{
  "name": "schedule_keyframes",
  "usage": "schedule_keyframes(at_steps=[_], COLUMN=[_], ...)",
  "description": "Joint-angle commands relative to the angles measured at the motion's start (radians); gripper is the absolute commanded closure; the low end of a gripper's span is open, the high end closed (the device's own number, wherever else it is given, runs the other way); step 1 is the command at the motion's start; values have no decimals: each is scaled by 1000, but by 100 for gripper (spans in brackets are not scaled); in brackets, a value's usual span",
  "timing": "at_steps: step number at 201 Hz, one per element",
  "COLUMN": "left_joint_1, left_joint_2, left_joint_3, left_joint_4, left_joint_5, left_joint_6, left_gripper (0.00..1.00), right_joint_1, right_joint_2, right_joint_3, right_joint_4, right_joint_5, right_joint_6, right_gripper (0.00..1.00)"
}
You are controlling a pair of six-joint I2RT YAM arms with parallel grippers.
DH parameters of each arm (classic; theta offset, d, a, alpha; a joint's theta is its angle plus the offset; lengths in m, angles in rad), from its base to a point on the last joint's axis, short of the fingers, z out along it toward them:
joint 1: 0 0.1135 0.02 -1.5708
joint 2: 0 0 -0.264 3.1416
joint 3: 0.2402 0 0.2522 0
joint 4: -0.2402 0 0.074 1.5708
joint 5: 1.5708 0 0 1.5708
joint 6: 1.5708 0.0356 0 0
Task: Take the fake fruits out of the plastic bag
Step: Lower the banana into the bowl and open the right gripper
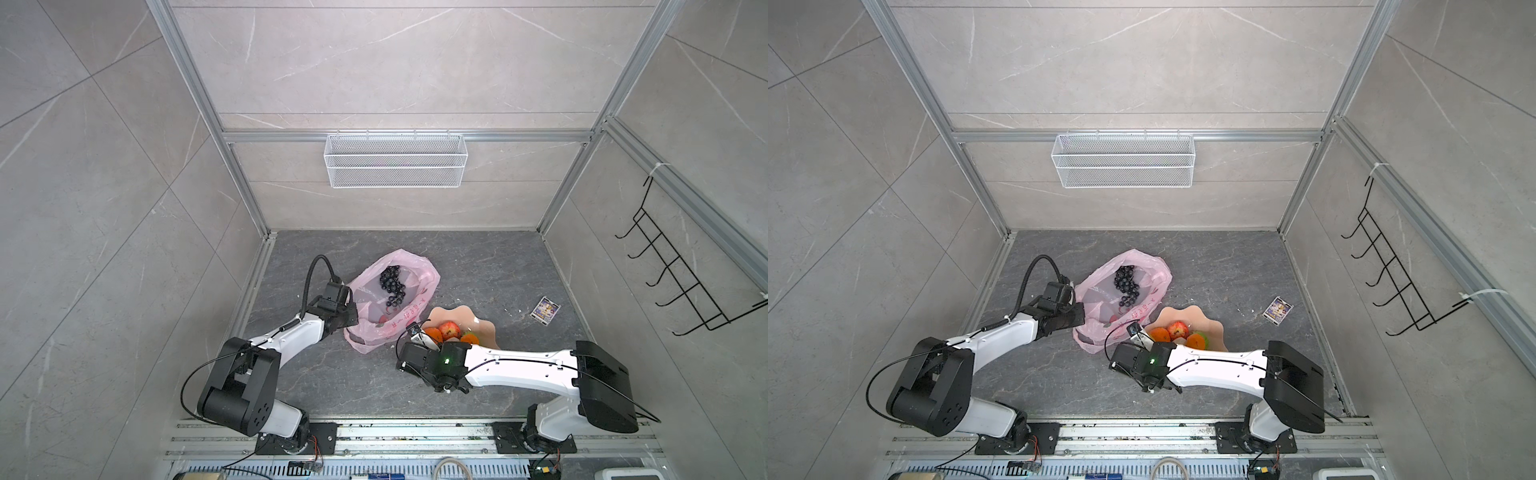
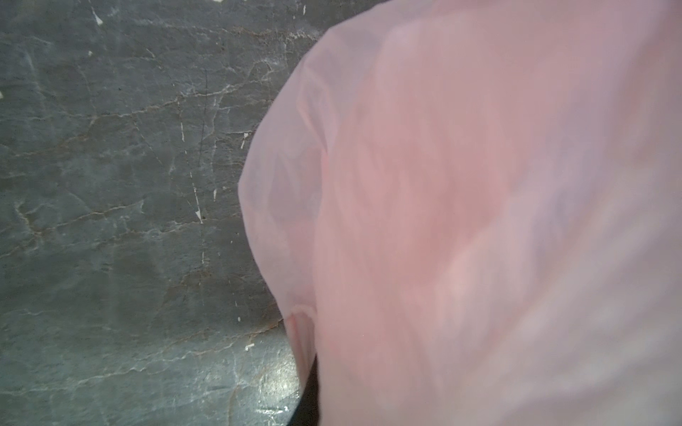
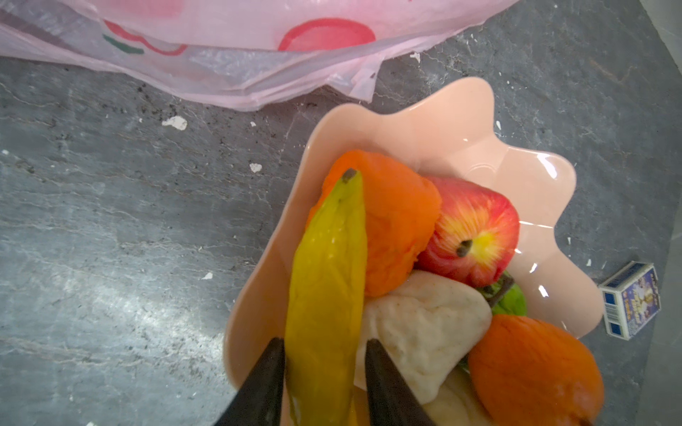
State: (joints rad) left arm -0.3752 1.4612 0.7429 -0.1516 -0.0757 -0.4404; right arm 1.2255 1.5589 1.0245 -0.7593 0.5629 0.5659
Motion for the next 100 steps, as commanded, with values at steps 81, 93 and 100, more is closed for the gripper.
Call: schedule_keyframes(at_steps=[81,93,100], left_joint_1=[1,2,2], left_joint_2=[-18,-20,-20], left_joint_3=[-2,-3,-4], left_joint_4=[33,36,36], left_joint_5=[2,2,4], left_joint_6=[20,19,18], left_gripper=[98,98,98], right_joint_1=[10,5,-2], right_joint_2=[-147,-171,-179], right_joint_3=[51,70,88], right_joint_4=[-19,-7,-1], right_joint_5=[-6,-4,0], right_joint_6=[1,-11,-19], right_gripper=[47,47,47])
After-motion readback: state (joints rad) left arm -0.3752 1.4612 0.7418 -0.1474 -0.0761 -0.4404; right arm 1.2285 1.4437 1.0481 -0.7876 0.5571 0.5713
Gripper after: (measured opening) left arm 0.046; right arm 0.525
